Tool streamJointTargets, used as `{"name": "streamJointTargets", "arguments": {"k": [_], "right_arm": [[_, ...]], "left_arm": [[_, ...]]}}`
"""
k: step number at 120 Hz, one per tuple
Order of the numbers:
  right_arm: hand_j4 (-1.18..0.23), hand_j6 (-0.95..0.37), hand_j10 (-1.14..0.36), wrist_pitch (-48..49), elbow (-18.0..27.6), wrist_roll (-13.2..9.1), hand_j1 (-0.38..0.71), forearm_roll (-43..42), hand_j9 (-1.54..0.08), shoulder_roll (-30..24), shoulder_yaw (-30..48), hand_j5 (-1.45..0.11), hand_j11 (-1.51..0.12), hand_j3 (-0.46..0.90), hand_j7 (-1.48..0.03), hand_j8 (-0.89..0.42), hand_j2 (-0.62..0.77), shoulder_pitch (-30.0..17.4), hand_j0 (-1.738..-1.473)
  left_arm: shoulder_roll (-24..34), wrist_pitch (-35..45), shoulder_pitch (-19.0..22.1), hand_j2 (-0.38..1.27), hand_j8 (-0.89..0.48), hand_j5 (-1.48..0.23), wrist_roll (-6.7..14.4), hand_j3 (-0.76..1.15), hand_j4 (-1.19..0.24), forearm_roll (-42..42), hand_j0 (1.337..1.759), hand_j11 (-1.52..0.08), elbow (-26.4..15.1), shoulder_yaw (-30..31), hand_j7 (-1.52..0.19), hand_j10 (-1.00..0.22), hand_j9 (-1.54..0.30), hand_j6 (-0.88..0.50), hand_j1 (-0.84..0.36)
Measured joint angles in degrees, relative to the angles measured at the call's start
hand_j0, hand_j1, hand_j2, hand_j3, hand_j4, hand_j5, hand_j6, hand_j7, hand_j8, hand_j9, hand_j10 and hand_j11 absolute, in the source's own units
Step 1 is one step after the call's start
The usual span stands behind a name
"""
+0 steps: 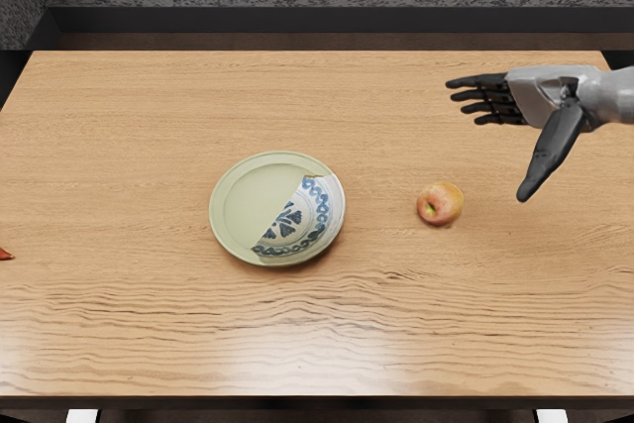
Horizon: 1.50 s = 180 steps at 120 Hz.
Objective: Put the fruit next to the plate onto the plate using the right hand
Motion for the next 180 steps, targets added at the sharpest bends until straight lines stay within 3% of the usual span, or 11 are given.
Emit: {"name": "streamJointTargets", "arguments": {"k": [33, 61, 85, 124, 180], "right_arm": [[0.00, 0.00, 0.00, 0.0, 0.0, 0.0, -0.35, -0.3, 0.00, 0.2, 0.0, 0.00, 0.00, 0.00, 0.00, 0.00, 0.00, 0.6, -1.658], [0.00, 0.00, 0.00, 0.0, 3.7, 0.0, -0.35, -1.5, 0.00, 0.5, -0.6, 0.00, 0.00, 0.00, 0.00, 0.00, 0.00, 2.3, -1.658], [0.00, 0.00, 0.00, 0.0, 6.1, 0.0, -0.35, -13.5, 0.00, 1.0, -0.6, 0.00, 0.00, 0.00, 0.00, 0.00, 0.00, 2.6, -1.658], [0.00, 0.00, 0.00, 0.0, 11.0, 0.0, -0.35, -34.8, 0.00, 8.6, -2.2, 0.00, 0.00, 0.00, 0.00, 0.00, 0.00, 1.4, -1.658], [0.00, -0.01, 0.00, 0.0, 12.2, 0.0, -0.35, -50.2, 0.00, 16.1, -7.9, 0.00, 0.00, 0.00, 0.00, 0.00, 0.00, -2.3, -1.658]], "left_arm": [[0.0, 0.0, 0.0, 0.00, 0.00, 0.00, 0.0, 0.00, 0.00, 0.0, 1.658, 0.00, 0.0, 0.0, 0.00, 0.00, 0.00, 0.00, 0.35], [0.0, 0.0, 0.0, 0.00, 0.00, 0.00, 0.0, 0.00, 0.00, 0.0, 1.658, 0.00, 0.0, 0.0, 0.00, 0.00, 0.00, 0.00, 0.35], [0.0, 0.0, 0.0, 0.00, 0.00, 0.00, 0.0, 0.00, 0.00, 0.0, 1.658, 0.00, 0.0, 0.0, 0.00, 0.00, 0.00, 0.00, 0.35], [0.0, 0.0, 0.0, 0.00, 0.00, 0.00, 0.0, 0.00, 0.00, 0.0, 1.658, 0.00, 0.0, 0.0, 0.00, 0.00, 0.00, 0.00, 0.35], [0.0, 0.0, 0.0, 0.00, 0.00, 0.00, 0.0, 0.00, 0.00, 0.0, 1.658, 0.00, 0.0, 0.0, 0.00, 0.00, 0.00, 0.00, 0.35]]}}
